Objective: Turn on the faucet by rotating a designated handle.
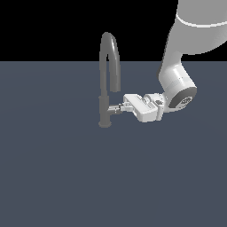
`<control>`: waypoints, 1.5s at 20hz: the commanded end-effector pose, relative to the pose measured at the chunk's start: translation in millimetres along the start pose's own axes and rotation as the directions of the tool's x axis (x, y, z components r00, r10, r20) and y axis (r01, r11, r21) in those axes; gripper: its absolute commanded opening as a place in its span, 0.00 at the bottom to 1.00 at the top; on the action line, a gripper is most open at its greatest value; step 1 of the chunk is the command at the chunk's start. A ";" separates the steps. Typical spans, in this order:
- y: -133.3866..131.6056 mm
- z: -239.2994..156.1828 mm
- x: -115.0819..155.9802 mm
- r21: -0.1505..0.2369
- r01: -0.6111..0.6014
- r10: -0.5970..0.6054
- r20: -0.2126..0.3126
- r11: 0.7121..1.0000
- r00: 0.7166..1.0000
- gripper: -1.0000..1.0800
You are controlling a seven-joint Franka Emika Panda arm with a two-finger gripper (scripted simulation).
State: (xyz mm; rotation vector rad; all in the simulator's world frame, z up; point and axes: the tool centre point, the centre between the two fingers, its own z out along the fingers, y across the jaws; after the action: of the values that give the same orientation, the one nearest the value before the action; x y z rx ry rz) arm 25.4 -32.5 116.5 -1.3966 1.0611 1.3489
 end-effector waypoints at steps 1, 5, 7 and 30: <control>6.5 -0.1 21.8 0.004 -0.021 0.021 0.002 1.000 1.000 0.00; 12.2 0.0 46.6 0.007 -0.036 0.036 0.004 0.999 0.999 0.00; 1.9 0.0 23.2 0.000 -0.001 0.001 0.003 1.000 1.000 0.00; -19.2 -2.3 61.6 0.001 -0.004 0.004 0.008 1.000 1.000 0.00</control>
State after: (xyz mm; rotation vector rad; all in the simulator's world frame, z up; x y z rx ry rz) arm 43.0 -33.6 66.3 -1.3891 1.0424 1.3620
